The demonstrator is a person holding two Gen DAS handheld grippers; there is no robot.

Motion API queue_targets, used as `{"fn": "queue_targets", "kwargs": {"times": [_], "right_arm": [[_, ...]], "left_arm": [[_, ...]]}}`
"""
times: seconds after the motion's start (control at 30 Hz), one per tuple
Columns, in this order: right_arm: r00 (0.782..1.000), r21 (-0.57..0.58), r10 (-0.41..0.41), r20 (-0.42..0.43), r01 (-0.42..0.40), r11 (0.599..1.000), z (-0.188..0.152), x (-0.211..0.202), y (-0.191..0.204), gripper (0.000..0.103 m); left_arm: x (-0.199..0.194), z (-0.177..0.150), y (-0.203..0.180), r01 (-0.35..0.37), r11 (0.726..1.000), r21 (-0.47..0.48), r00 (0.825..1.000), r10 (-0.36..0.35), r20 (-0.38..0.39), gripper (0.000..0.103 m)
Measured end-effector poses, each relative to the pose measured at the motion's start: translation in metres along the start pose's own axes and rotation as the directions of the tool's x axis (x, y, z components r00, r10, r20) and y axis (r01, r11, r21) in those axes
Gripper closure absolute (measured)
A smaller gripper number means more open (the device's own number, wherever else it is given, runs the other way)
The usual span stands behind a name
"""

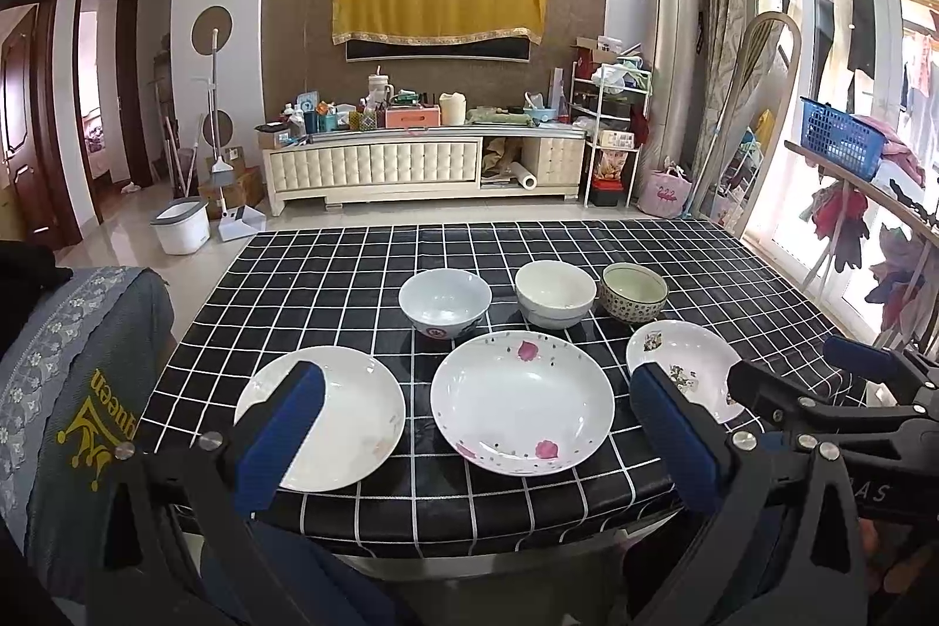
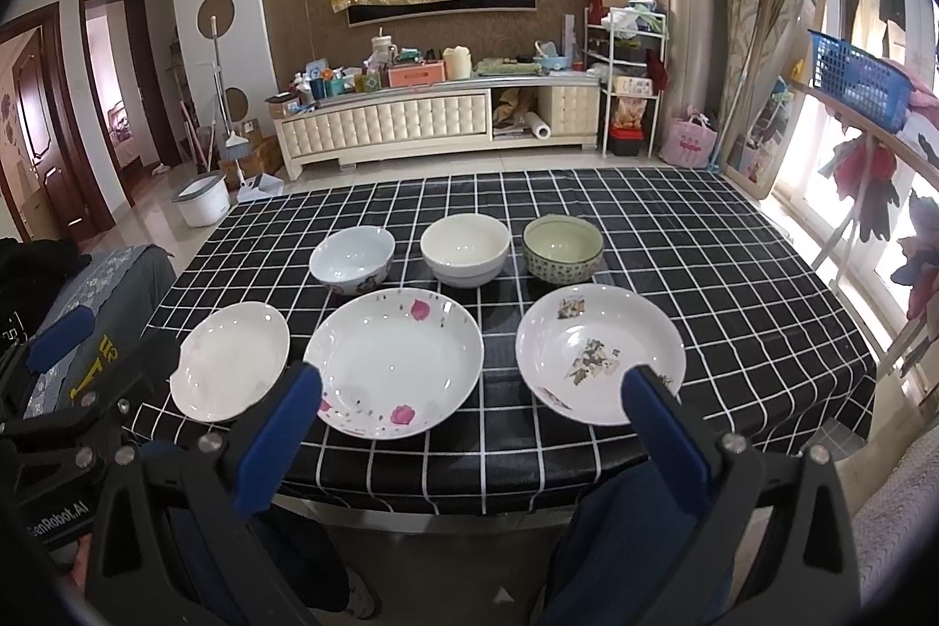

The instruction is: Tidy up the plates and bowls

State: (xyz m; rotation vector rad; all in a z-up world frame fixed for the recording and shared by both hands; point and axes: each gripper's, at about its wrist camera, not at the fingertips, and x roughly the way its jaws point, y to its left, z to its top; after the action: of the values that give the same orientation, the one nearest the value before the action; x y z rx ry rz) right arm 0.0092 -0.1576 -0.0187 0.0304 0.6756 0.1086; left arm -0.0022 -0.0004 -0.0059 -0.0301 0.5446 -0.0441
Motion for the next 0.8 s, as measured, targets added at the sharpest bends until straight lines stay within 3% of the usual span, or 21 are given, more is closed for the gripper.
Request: {"fn": "queue_targets", "kwargs": {"times": [0.6, 0.8], "right_arm": [[1.000, 0.008, 0.018, 0.008, -0.018, 1.000, 0.003, -0.003, -0.001, 0.000], [0.997, -0.042, 0.052, 0.062, -0.049, 0.998, 0.024, 0.001, 0.013, 0.000]], "left_arm": [[-0.004, 0.003, 0.001, -0.008, 1.000, 0.003, 1.000, 0.008, 0.016, 0.000], [-0.001, 0.016, 0.016, -0.080, 0.997, -0.011, 0.996, 0.081, 0.024, 0.000]]}}
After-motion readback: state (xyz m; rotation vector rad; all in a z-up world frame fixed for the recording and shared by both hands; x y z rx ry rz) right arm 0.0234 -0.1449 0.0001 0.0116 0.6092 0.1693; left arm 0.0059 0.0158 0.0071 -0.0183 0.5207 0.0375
